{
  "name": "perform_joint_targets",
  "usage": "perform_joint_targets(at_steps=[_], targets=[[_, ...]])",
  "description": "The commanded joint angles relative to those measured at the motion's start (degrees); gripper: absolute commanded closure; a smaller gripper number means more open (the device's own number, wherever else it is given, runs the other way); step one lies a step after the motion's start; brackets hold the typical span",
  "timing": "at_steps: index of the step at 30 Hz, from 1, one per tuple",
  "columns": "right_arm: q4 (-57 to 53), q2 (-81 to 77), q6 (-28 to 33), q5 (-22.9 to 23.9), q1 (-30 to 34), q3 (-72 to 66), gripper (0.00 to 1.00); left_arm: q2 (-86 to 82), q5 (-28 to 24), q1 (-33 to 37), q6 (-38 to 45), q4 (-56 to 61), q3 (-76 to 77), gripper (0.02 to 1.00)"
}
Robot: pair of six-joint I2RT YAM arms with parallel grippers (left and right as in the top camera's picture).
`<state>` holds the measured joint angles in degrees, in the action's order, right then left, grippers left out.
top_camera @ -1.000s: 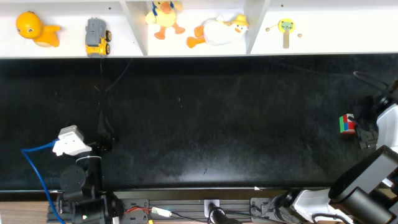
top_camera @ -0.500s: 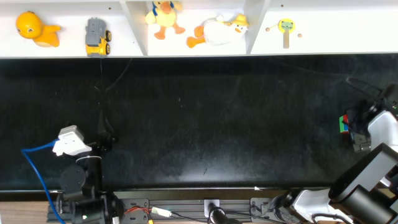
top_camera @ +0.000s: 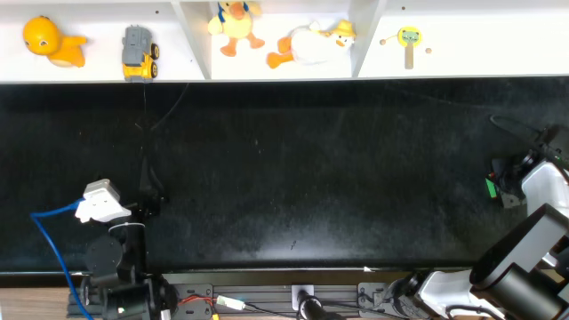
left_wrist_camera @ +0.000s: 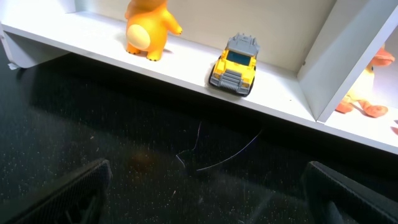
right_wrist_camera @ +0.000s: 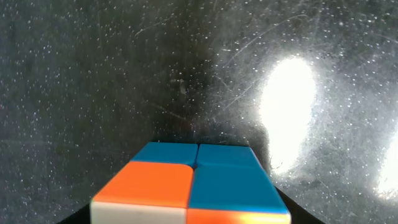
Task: Store Toys
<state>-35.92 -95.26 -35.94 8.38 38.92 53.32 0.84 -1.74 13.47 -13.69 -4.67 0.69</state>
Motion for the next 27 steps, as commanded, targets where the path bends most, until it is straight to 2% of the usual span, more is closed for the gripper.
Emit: perform_joint_targets(at_steps=[1,8,11,13,19,22,27], targets=[[0.2,-0.3,-0.1,0.5,0.0,-0.7,0.443,-0.7,-0.1,-0.3,-1.0,0.0,-0.2,0.020],[0.2,-0.3,2.2,0.5,0.0,-0.5,0.461,-0.7,-0.1,-0.3,-1.0,0.0,-0.2,0.020],[-0.2,-0.3,3.3,0.5,0.0,0.2,0.540,-0.7,-0.1,-0.3,-1.0,0.0,-0.2,0.020],[-1.4,-0.3,3.5,0.4,0.0,1.3,0.549,-0.7,-0.1,-0.3,-1.0,0.0,-0.2,0.020],[-9.1,-0.3,6.0,-1.3,-0.4,8.8,0.711,-0.7,-0.1,-0.3,-1.0,0.0,-0.2,0.020],[-15.0,-0.3,10.1,-1.2,-1.6,15.2,0.956,-0.7,-0.1,-0.3,-1.0,0.0,-0.2,0.020],[-25.1,0.1,14.7,-0.8,-3.7,25.7,0.956,-0.7,-0.1,-0.3,-1.0,0.0,-0.2,0.020]])
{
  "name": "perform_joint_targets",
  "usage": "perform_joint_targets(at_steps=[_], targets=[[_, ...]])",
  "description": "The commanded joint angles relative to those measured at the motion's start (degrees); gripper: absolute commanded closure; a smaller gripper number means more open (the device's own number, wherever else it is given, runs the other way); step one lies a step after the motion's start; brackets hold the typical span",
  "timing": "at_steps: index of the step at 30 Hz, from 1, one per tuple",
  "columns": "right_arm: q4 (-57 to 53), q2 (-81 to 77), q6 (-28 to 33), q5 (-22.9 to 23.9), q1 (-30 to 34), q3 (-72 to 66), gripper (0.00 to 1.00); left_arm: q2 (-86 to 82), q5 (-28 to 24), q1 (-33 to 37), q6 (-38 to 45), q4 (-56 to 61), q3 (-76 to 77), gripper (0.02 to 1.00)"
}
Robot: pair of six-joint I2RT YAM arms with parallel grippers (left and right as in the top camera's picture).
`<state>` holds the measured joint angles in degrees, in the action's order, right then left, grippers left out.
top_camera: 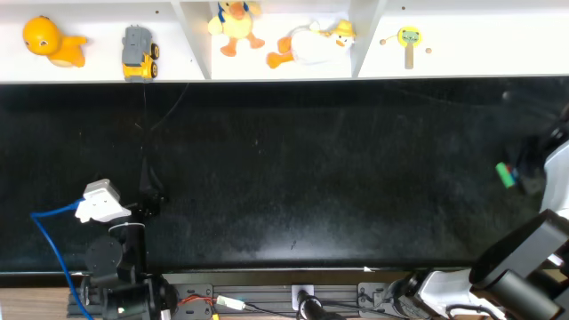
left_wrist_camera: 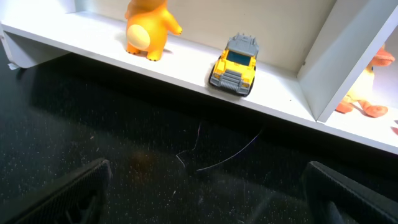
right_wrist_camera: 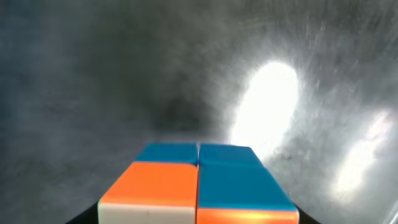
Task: Store Toys
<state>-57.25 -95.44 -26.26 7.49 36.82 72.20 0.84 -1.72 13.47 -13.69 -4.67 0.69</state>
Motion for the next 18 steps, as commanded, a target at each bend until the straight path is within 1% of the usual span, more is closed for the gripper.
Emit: perform_joint_targets(at_steps=[1,4,7,9,10,13,14,17,18], targets=[[-4.5,0.7,6.0,0.1,-2.0,7.8,0.956,-0.7,-0.2,-0.3,-1.0,0.0,-0.2,0.020],[-4.3,2.7,10.6,0.0,-3.3,8.3,0.956,-0.7,-0.1,-0.3,-1.0,0.0,-0.2,0.020],[-2.1,4.4,17.4,0.0,-5.0,8.3,0.954,-0.7,-0.1,-0.3,-1.0,0.0,-0.2,0.020],[1.3,4.9,22.1,-0.2,-6.1,8.3,0.954,-0.7,-0.1,-0.3,-1.0,0.0,-0.2,0.023],[3.7,4.9,24.3,-1.0,-6.5,8.3,0.954,-0.7,-0.2,-0.3,-1.0,0.0,-0.2,0.020],[10.8,4.5,31.8,-5.5,-7.2,8.2,0.956,-0.7,-0.1,-0.3,-1.0,0.0,-0.2,0.020],[12.9,4.3,33.3,-6.1,-7.2,8.2,0.956,-0.7,-0.1,-0.3,-1.0,0.0,-0.2,0.020],[16.7,4.3,32.8,-6.3,-7.2,8.2,0.954,-0.7,-0.1,-0.3,-1.0,0.0,-0.2,0.020],[17.2,4.3,30.8,-6.4,-7.2,8.2,0.956,-0.7,-0.1,-0.3,-1.0,0.0,-0.2,0.020]])
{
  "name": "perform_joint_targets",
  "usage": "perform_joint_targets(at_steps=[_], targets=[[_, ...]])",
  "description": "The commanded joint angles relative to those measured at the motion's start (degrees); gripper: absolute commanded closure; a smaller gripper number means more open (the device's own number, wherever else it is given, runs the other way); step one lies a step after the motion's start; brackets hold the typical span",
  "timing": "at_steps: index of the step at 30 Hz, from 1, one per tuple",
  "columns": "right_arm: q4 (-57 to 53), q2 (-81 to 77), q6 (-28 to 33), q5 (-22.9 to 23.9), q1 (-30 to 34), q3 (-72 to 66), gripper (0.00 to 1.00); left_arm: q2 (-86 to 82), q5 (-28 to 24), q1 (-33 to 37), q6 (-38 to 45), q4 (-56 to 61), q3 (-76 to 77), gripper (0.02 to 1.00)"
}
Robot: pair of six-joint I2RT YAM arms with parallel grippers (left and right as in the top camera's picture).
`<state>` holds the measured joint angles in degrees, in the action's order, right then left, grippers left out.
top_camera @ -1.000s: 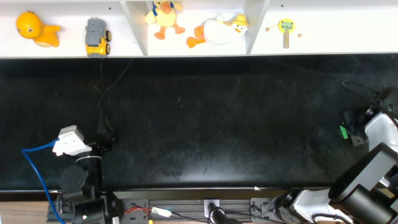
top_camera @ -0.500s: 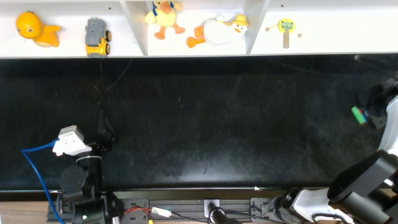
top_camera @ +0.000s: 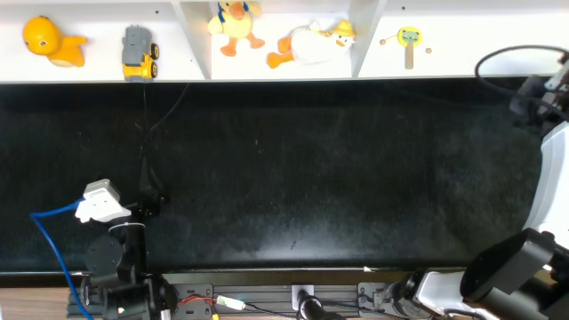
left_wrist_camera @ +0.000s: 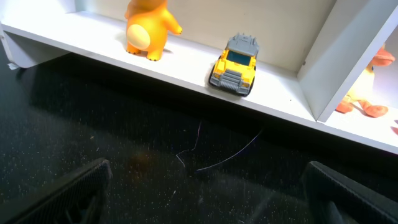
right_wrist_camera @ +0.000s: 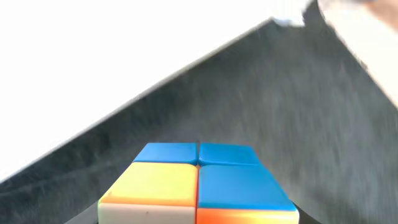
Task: Store Toys
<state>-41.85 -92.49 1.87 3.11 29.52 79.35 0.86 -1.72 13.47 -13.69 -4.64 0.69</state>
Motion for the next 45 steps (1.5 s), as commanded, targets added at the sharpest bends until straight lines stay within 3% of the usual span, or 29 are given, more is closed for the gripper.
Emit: perform_joint_targets(at_steps=[1,3,7,10,25,32,38,45], targets=[[1.9,1.3,0.6,-2.3,0.2,1.1,0.954,-0.7,-0.1,-0.3,-1.0,0.0,-0.2,0.023],[3.1,1.3,0.6,-4.5,0.1,1.0,0.954,-0.7,-0.1,-0.3,-1.0,0.0,-0.2,0.020],[7.8,1.3,7.4,-10.8,0.1,0.4,0.952,-0.7,-0.1,-0.3,-1.0,0.0,-0.2,0.020],[13.6,1.3,8.1,-11.2,0.3,-2.2,0.952,-0.7,-0.1,-0.3,-1.0,0.0,-0.2,0.020],[56.8,-1.4,11.5,-27.6,0.3,-20.4,0.954,-0.7,-0.1,-0.3,-1.0,0.0,-0.2,0.023],[72.0,-11.5,8.6,-28.2,0.3,-20.4,0.954,-0.7,-0.1,-0.3,-1.0,0.0,-0.2,0.023],[87.1,-19.2,8.4,-31.4,0.1,-20.4,0.956,-0.7,-0.1,-0.3,-1.0,0.0,-0.2,0.023],[97.9,-25.1,8.4,-31.5,0.0,-20.2,0.954,-0.7,-0.1,-0.3,-1.0,0.0,-0.2,0.023]])
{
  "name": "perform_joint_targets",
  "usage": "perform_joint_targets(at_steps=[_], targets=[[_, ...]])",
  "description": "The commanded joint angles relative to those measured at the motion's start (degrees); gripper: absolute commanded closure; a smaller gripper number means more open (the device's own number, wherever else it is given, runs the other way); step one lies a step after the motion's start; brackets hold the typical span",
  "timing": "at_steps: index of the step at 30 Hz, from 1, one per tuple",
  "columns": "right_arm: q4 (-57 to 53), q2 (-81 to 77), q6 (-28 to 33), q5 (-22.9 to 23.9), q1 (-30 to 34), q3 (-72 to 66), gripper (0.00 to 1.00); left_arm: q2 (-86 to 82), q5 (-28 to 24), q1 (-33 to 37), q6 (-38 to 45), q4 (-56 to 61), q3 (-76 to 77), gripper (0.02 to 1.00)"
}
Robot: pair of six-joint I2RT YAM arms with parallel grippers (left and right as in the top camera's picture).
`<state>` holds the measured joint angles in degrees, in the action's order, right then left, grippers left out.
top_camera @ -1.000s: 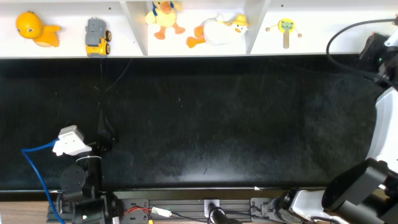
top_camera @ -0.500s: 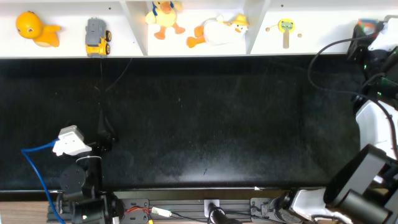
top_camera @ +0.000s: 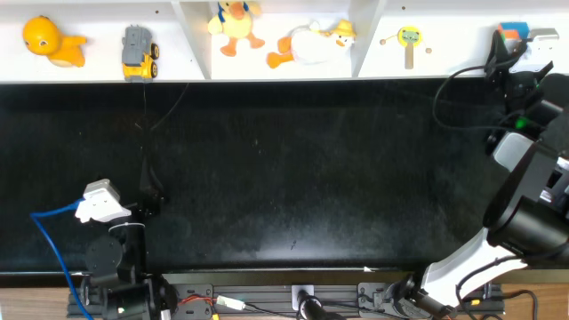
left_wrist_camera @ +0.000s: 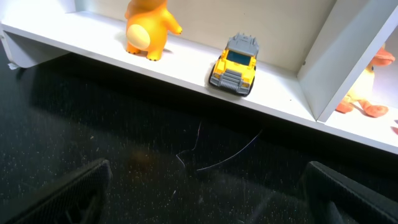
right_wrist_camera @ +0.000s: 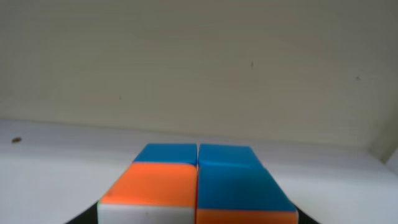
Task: Store Toys
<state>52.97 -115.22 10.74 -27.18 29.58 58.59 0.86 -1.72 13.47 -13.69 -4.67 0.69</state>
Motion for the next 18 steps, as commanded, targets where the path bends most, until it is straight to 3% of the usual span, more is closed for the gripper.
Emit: perform_joint_targets(at_steps=[1,18], targets=[[3.5,-2.8,-0.5,-1.2,-0.1,0.6,0.956,-0.7,-0.1,-0.3,-1.0,0.0,-0.2,0.020],[2.0,-8.3,-0.5,-1.5,-0.7,5.4,0.952,-0.7,-0.2,-0.3,-1.0,0.0,-0.2,0.020]])
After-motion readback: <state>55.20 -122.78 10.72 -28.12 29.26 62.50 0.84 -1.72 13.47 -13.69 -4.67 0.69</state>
